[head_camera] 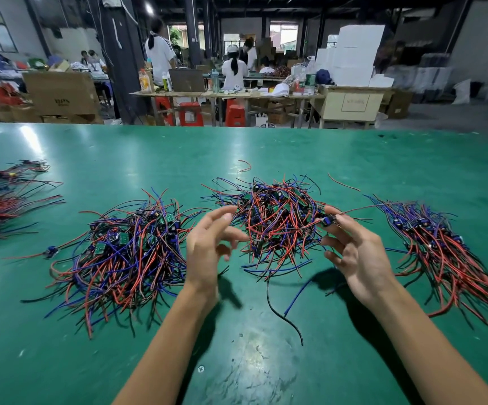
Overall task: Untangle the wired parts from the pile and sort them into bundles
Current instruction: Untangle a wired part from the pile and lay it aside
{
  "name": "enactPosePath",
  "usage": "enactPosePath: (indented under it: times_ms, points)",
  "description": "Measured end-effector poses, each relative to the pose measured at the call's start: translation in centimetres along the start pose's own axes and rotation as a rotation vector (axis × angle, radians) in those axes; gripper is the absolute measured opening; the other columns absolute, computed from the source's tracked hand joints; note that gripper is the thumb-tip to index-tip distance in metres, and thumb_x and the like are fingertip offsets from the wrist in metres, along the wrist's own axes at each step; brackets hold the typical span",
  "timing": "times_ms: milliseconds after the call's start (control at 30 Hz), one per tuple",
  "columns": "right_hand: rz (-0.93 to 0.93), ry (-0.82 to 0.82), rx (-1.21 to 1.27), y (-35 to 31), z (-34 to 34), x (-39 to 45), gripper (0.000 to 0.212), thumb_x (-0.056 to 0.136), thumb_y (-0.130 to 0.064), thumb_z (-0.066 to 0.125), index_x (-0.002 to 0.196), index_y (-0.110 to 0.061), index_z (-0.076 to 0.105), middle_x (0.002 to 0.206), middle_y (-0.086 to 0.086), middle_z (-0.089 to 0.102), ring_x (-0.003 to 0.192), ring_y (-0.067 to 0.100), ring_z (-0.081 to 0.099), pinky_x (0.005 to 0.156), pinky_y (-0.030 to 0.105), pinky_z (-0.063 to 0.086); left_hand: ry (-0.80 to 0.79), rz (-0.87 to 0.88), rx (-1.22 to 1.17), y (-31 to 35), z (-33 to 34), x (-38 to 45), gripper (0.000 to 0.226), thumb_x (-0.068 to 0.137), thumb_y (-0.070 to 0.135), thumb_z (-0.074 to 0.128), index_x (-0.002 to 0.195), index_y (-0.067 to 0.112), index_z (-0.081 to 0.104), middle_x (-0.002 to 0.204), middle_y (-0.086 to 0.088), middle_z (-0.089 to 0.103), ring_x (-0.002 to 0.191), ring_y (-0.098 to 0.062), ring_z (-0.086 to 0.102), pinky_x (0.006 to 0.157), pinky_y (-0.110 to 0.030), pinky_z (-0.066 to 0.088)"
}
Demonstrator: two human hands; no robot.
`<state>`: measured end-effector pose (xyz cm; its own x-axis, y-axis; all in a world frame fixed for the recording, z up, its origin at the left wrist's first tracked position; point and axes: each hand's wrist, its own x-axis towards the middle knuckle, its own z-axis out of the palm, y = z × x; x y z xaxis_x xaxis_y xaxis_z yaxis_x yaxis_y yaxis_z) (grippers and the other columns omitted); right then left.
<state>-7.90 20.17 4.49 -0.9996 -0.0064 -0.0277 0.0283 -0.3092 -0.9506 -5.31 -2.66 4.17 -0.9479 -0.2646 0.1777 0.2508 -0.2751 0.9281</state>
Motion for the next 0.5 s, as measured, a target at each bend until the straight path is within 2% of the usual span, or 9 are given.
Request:
enactPosePath:
  times_ms: [67,133,200,300,367,500]
  points:
    - [0.013,-0.059,-0.036,0.0,-0.1,0.0,0.025,0.091,-0.031,0.058,0.102,-0.032,0.080,0.083,-0.005,0.065,0.067,0.007,0.057,0.064,0.026,0.039,0.072,0.145,0.156,-0.1,0.2,-0.2,0.027,0.086,0.033,0.063,0.101,0.012,0.074,0.080,-0.003,0.074,0.072,-0.004,0.060,0.062,-0.011,0.042]
    - [0.025,-0.143,-0.080,0.1,0.0,-0.1,0.030,0.081,-0.038,0.061,0.103,-0.031,0.081,0.081,-0.003,0.067,0.066,0.008,0.057,0.063,0.026,0.041,-0.010,0.190,0.218,0.0,0.3,-0.4,0.019,0.093,0.027,0.067,0.097,0.011,0.077,0.089,-0.002,0.077,0.079,-0.001,0.064,0.069,-0.010,0.044]
    - [0.044,-0.226,-0.137,0.3,0.3,-0.2,0.034,0.078,-0.041,0.063,0.106,-0.032,0.080,0.087,-0.001,0.072,0.069,0.007,0.059,0.066,0.025,0.044,-0.219,0.087,0.246,0.3,0.2,-0.5,0.021,0.093,0.032,0.065,0.101,0.017,0.079,0.093,-0.001,0.079,0.075,-0.002,0.064,0.066,-0.013,0.044]
    - [0.023,-0.271,-0.218,0.7,0.6,-0.2,0.033,0.083,-0.039,0.063,0.112,-0.031,0.077,0.088,-0.004,0.070,0.070,0.007,0.058,0.063,0.021,0.044,-0.480,-0.117,0.319,0.0,0.5,-1.1,0.027,0.091,0.037,0.071,0.110,0.019,0.077,0.097,-0.005,0.079,0.077,-0.016,0.068,0.064,-0.018,0.048]
    - [-0.010,-0.261,-0.276,1.0,0.8,-0.2,0.033,0.085,-0.041,0.062,0.113,-0.031,0.076,0.082,-0.009,0.065,0.069,0.006,0.056,0.061,0.020,0.042,-0.523,-0.173,0.336,-0.6,1.1,-1.6,0.026,0.088,0.026,0.076,0.112,0.015,0.076,0.094,-0.007,0.079,0.076,-0.019,0.071,0.064,-0.019,0.051]
    - [-0.037,-0.273,-0.326,1.4,0.8,-0.2,0.032,0.085,-0.041,0.066,0.113,-0.028,0.076,0.076,-0.014,0.062,0.068,0.008,0.054,0.063,0.024,0.039,-0.496,-0.199,0.354,-1.2,1.7,-1.9,0.029,0.084,0.011,0.080,0.112,0.010,0.075,0.089,-0.012,0.078,0.072,-0.015,0.071,0.064,-0.020,0.053]
